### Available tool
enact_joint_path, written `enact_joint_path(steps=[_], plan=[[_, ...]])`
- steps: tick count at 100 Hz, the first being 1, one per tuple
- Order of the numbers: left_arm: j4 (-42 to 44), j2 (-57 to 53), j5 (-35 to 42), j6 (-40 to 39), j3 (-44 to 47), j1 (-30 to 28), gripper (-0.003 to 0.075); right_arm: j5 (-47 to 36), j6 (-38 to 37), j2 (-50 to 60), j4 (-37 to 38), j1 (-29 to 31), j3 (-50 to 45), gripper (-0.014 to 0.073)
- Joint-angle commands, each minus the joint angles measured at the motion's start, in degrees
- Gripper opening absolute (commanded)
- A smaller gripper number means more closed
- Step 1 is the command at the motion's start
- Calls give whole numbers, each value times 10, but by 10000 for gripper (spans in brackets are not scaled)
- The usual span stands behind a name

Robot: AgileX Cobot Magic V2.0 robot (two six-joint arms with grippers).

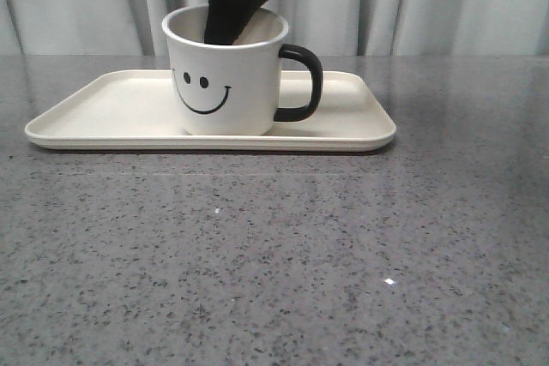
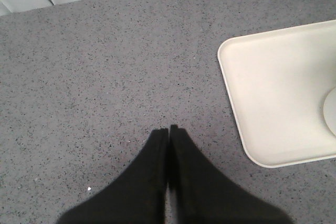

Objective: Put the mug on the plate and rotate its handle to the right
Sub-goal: 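Lower the rotated mug back onto the tray with the right gripper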

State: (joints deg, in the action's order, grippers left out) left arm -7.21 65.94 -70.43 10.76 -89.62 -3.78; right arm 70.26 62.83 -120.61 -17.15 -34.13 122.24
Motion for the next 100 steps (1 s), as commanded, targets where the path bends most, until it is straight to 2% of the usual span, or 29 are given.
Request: enact_joint_path(steps=[1,22,45,100], plan=[[-10,-7,28,-1,-12,-1,-20,63,2,33,-7,-1,5,-56],[-10,-7,28,-1,-12,-1,-20,63,2,33,-21,-1,5,-49],[-10,-7,28,-1,-12,-1,-20,62,2,33,-35,-1,5,83],[-16,-7,28,-1,-12,-1,-20,58,13,34,-28,-1,7,96]])
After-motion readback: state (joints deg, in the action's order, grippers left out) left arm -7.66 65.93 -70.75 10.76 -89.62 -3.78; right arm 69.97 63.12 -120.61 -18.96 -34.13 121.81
